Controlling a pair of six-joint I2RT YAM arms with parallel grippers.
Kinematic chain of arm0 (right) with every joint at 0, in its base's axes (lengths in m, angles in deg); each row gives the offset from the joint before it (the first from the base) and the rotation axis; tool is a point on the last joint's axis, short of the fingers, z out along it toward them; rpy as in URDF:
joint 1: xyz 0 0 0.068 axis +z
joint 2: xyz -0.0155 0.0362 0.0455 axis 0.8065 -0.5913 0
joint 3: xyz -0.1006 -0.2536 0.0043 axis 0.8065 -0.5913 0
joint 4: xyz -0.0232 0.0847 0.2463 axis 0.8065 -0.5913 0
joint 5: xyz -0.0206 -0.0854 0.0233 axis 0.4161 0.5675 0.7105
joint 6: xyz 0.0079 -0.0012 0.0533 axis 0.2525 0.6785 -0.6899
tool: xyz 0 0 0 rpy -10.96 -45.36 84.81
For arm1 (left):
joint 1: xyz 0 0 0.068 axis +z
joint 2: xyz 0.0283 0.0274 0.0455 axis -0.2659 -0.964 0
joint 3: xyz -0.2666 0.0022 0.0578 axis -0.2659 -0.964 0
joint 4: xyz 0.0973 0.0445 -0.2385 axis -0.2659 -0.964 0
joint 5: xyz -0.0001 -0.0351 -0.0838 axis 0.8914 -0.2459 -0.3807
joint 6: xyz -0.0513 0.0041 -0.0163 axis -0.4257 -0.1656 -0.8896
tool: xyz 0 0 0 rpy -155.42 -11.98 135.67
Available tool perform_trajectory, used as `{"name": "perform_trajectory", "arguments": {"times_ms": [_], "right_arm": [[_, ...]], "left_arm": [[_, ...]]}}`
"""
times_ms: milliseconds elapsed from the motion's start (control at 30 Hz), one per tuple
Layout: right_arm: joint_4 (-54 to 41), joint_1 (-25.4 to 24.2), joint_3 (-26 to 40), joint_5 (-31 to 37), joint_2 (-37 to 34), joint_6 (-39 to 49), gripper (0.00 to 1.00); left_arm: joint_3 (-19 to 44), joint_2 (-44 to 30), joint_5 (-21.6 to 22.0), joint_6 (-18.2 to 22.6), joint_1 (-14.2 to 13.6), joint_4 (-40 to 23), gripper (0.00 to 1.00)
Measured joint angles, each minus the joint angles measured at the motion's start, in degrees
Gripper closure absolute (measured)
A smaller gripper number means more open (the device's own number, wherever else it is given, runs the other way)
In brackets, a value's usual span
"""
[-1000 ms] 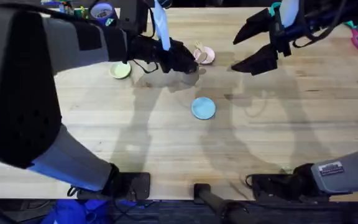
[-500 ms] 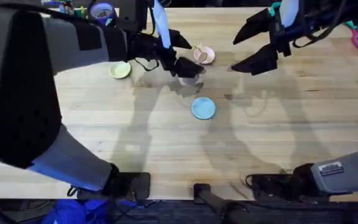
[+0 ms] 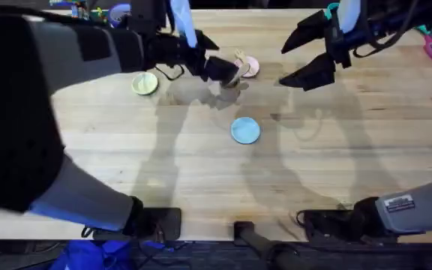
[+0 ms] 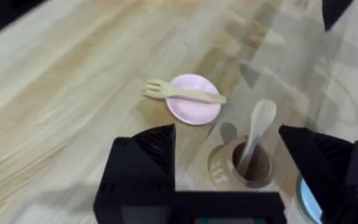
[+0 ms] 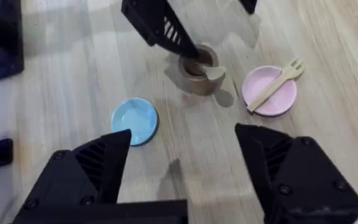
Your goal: Pick up a utensil and set it on the pink plate, then put the other utensil in the container.
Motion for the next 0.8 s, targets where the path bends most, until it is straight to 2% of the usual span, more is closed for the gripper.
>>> {"name": "perform_trajectory", "arguments": {"times_ms": [133, 333, 467, 667, 800], "right_arm": [[-0.08, 0.00, 0.00, 0.04, 0.00, 0.00, 0.004], [-1.57, 0.00, 0.00, 2.06, -0.02, 0.00, 0.004], [-2.07, 0.00, 0.00, 4.41, 0.00, -0.99, 0.004], [-0.18, -0.12, 0.01, 7.27, 0.00, -8.10, 0.004], [-0.11, -0.87, 0.82, 9.90, 0.00, -13.22, 0.004]], "left_arm": [[0.00, 5.63, 4.69, -3.28, 0.54, -2.73, 0.009], [0.00, 14.12, 14.17, -9.69, 1.26, -11.66, 0.009], [0.00, 17.71, 20.04, -12.21, 1.32, -18.31, 0.009], [0.00, 22.12, 25.95, -14.58, 1.32, -26.68, 0.009], [0.00, 25.67, 31.37, -16.48, 1.32, -31.35, 0.009]]}}
